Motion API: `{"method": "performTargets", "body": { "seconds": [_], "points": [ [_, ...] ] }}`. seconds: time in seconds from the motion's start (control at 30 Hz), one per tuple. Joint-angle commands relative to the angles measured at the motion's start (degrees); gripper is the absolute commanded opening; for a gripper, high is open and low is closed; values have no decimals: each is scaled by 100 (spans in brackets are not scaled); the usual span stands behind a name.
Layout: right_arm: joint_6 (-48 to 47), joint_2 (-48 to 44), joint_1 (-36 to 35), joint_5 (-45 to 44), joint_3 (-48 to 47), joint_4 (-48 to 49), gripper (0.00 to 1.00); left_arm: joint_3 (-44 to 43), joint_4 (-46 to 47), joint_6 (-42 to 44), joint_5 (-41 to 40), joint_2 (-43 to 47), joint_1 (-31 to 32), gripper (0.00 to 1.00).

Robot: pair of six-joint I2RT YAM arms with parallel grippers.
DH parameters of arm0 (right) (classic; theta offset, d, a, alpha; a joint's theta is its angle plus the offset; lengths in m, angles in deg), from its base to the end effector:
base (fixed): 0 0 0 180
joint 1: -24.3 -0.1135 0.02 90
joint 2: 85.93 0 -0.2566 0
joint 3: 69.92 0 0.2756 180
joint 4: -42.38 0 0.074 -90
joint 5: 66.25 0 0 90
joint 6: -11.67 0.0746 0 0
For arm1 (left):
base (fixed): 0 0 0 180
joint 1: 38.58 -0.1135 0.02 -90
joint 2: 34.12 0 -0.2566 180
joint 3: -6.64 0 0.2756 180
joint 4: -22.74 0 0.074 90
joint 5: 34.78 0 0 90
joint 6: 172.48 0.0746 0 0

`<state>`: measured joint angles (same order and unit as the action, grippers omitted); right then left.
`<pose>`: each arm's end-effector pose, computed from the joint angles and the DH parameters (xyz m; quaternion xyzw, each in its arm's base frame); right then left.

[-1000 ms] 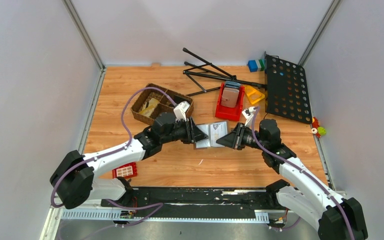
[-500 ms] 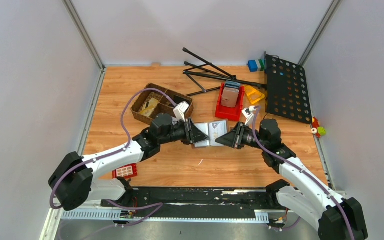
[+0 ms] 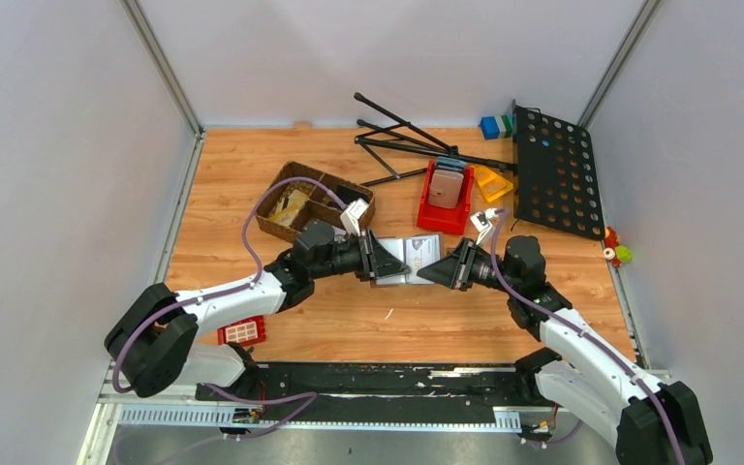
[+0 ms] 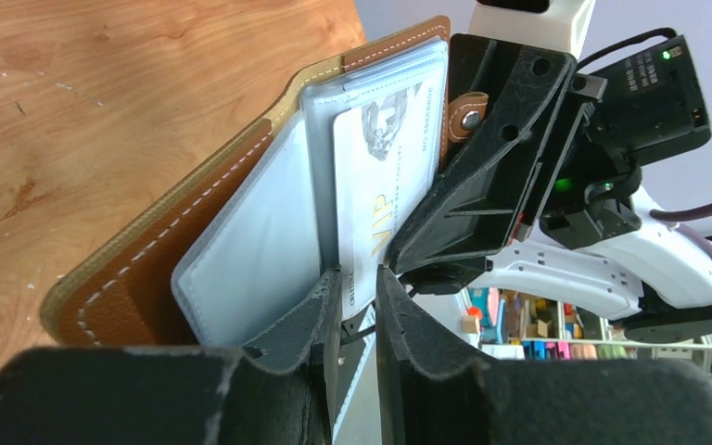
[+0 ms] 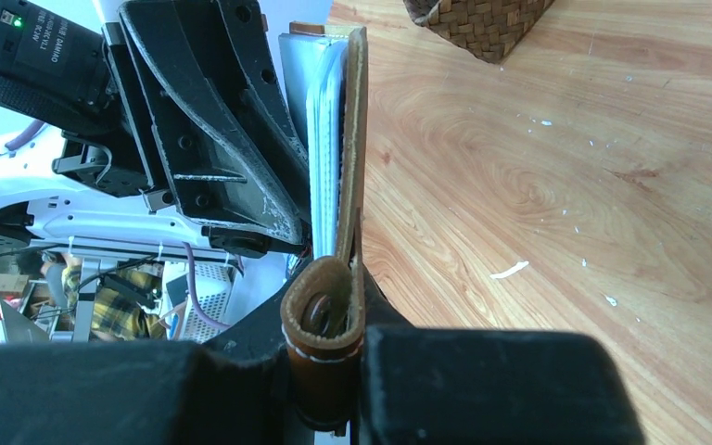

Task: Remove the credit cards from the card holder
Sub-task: Remove the credit card from the card holder.

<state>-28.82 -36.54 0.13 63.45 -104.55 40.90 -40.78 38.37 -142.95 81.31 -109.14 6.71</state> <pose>0.2046 0.1440 0.2013 -0.0338 0.7787 0.5558 0.2889 0.2130 -0.2618 0.2045 0.0409 0.7691 -0.5948 0.2303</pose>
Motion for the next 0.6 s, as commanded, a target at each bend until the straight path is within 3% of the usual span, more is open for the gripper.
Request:
{"method": "performTargets", "body": {
  "seconds": [0.0, 0.57],
  "points": [
    [377, -104, -8, 259, 117, 944, 0, 52, 646, -256, 369, 115, -46, 26],
    [721, -47, 15, 506, 198, 1518, 1, 338, 1818, -938, 815, 120, -118, 23]
  ]
}}
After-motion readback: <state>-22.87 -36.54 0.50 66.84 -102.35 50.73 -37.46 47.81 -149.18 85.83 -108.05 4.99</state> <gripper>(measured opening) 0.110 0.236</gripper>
